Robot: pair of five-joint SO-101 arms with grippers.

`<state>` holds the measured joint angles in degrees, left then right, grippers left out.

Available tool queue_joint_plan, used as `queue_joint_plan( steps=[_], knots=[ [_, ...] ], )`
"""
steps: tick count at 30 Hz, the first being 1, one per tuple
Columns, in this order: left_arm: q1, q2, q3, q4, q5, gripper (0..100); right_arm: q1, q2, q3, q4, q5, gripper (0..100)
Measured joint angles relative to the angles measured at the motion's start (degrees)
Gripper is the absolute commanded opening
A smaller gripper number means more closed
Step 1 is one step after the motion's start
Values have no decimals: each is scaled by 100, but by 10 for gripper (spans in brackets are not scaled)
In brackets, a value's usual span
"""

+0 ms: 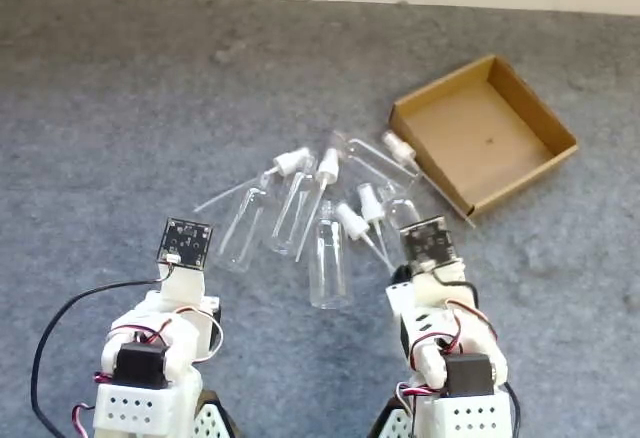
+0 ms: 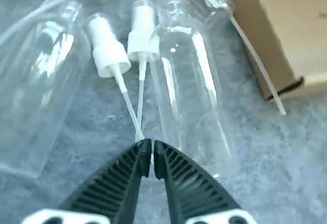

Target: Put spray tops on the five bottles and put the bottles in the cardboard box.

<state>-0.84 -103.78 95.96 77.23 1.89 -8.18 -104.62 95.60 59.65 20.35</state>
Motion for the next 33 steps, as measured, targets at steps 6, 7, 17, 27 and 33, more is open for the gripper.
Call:
queue_joint_plan(
  steps=[6, 7, 17, 27, 33],
  knots=[
    [0, 0, 0, 0, 0, 5, 0, 0, 0, 0, 475, 4],
    [0, 0, 0, 0, 0, 5, 0, 0, 0, 0, 475, 4],
    [0, 0, 0, 0, 0, 5, 879, -9, -1530, 536, 738, 4],
    [0, 0, 0, 0, 0, 5, 1002, 1275, -3657, 1442, 1187, 94],
    [0, 0, 0, 0, 0, 5, 985, 3631, -4668, 1442, 1187, 134]
  ],
)
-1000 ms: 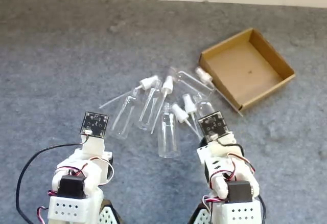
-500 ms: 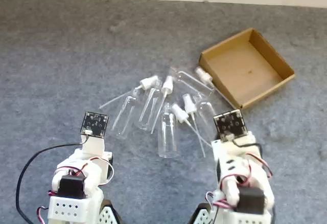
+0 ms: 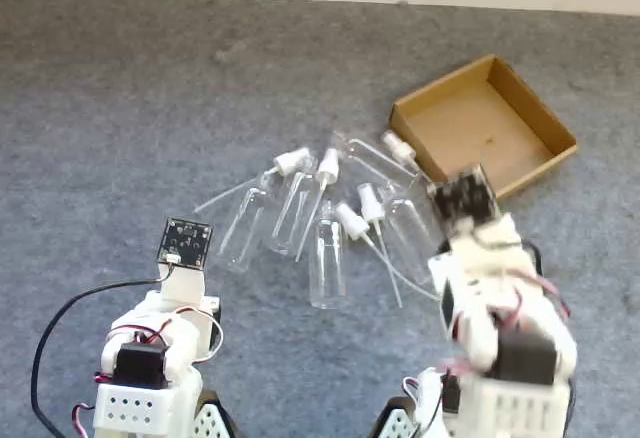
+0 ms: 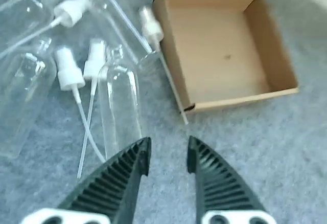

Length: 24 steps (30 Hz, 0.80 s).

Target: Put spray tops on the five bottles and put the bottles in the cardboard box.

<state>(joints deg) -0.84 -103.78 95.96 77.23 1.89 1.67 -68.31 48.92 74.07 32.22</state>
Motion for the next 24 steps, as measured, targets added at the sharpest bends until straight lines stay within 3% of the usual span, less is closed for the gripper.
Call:
queue_joint_plan(
  steps=[9, 16, 24],
  knots=[
    [0, 0, 0, 0, 0, 5, -686, 2980, -1371, 352, 0, 142],
    [0, 0, 0, 0, 0, 5, -1336, 4774, -2268, 888, 0, 330],
    [0, 0, 0, 0, 0, 5, -1363, 5873, -2927, 870, 18, 346]
  ],
)
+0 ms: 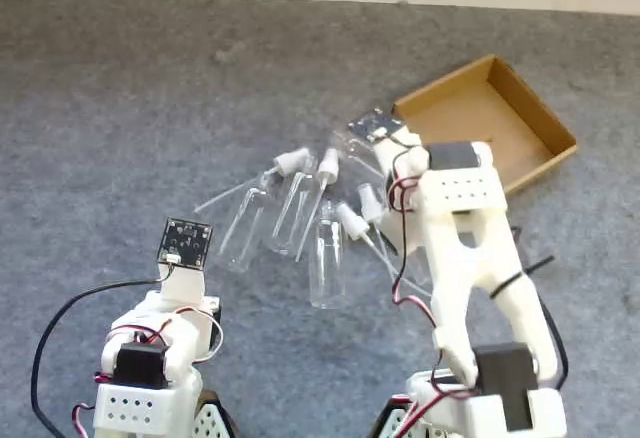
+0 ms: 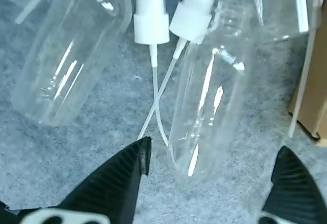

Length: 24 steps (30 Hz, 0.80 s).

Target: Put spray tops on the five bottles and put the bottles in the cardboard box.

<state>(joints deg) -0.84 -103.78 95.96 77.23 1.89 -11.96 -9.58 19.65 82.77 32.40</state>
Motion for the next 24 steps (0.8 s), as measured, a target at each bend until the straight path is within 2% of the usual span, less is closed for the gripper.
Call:
queue_joint_plan(
  steps=[12, 18, 24],
  knots=[
    [0, 0, 0, 0, 0, 5, 0, 967, -70, -1407, 0, 343],
    [0, 0, 0, 0, 0, 5, -18, 1530, -70, -1591, 0, 343],
    [0, 0, 0, 0, 0, 5, -9, 2110, -70, -1908, -440, 341]
  ],
)
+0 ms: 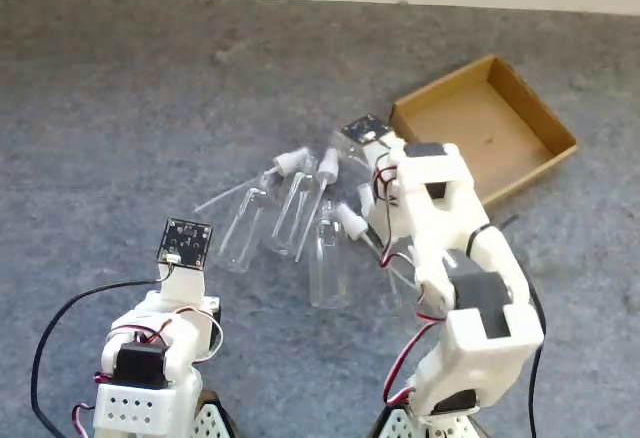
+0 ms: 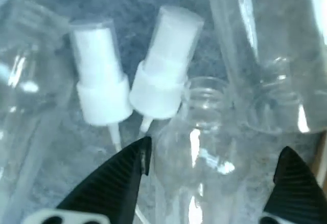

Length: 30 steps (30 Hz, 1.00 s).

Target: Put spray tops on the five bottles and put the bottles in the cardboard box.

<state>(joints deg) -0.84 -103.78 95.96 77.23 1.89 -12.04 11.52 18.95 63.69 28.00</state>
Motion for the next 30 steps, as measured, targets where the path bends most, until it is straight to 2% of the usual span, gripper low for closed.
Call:
queue_joint_plan(
  steps=[7, 16, 24, 30],
  knots=[
    [0, 0, 0, 0, 0, 5, 0, 158, 0, -79, -79, 217],
    [0, 0, 0, 0, 0, 5, 26, 158, -79, -114, -88, 213],
    [0, 0, 0, 0, 0, 5, 0, 105, -440, 853, -88, 213],
    [0, 0, 0, 0, 0, 5, 0, -862, -545, 1284, -88, 213]
  ],
)
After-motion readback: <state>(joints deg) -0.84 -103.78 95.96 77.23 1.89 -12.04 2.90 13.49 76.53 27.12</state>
